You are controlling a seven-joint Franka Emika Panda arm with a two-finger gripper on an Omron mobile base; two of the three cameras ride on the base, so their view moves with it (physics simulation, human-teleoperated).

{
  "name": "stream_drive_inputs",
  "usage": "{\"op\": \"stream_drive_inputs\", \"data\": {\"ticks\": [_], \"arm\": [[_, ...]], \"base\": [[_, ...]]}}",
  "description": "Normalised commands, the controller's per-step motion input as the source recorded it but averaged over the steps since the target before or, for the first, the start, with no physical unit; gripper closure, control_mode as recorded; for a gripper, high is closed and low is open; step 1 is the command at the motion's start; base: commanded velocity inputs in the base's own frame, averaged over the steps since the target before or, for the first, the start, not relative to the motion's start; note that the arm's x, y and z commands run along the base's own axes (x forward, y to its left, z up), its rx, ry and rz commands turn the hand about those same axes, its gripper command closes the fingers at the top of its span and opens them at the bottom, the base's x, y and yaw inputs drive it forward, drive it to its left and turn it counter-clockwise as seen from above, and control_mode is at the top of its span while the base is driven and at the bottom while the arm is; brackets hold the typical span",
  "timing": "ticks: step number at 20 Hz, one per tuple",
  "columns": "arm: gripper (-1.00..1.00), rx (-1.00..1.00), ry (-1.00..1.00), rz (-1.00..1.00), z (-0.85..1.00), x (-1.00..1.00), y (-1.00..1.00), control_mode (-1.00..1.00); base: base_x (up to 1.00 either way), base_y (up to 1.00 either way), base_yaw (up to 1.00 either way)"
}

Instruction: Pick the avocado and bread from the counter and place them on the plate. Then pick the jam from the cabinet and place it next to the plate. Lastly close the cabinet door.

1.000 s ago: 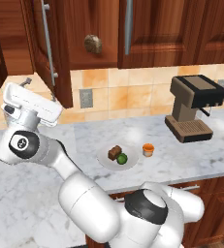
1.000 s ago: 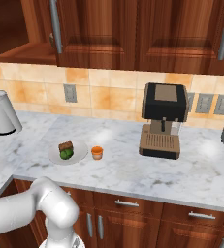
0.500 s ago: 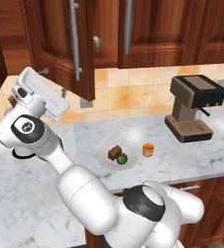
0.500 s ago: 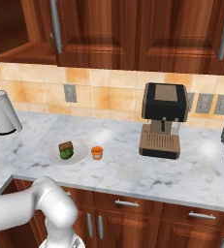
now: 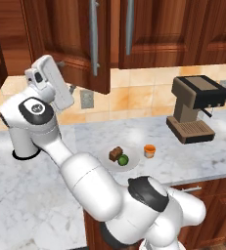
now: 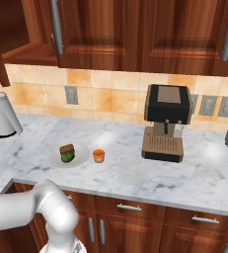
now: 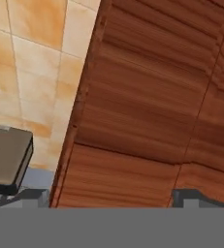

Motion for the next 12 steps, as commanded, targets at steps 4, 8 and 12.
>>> {"op": "stream_drive_inputs", "data": {"ticks": [4, 8, 12], "arm": [[-1.0, 0.19, 0.09, 0.05, 0.48, 0.0, -0.63, -1.0], [-1.0, 0.15, 0.17, 0.07, 0.46, 0.09, -0.61, -1.0], [-1.0, 0.15, 0.23, 0.06, 0.45, 0.42, -0.66, -1.0]], "base": [[0.0, 0.0, 0.0], [0.0, 0.0, 0.0], [0.0, 0.0, 0.0]]}}
